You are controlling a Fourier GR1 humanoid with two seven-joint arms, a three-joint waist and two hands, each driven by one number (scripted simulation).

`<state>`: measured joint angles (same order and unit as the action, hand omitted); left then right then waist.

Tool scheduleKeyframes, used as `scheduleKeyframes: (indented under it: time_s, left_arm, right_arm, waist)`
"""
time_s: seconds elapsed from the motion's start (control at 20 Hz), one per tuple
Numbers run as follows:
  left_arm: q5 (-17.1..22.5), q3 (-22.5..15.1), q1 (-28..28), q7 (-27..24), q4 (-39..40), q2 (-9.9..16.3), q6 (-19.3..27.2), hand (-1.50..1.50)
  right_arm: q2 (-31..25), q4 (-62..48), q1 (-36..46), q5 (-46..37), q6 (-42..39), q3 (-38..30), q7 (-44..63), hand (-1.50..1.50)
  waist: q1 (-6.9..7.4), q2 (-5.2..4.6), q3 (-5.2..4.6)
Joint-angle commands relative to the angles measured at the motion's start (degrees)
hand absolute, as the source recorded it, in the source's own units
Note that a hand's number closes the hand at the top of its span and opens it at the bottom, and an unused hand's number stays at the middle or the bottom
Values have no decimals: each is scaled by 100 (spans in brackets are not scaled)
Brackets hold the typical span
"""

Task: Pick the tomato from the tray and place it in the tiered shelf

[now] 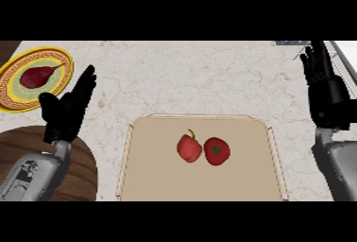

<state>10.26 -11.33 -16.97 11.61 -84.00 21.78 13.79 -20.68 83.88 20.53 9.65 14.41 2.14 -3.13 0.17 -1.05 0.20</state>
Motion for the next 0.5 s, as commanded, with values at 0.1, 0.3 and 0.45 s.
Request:
scheduleKeyframes:
  time_s: [0.1,0.3,0.45]
  left_arm:
    - [246,371,44,-95,-132,186,-299,0]
    - [546,454,-25,-29,-141,-11,-345,0]
    - [521,416,192,-193,-79,-121,-380,0]
  right_arm:
    - [-258,-256,762,312,-1310,324,55,150]
    - [-1096,-610,1059,-1463,-942,1078,362,150]
    - [361,-1306,1209,1012,-2004,466,636,-150]
  waist:
    - [158,89,-21]
    - [262,73,-76]
    - [209,39,-13]
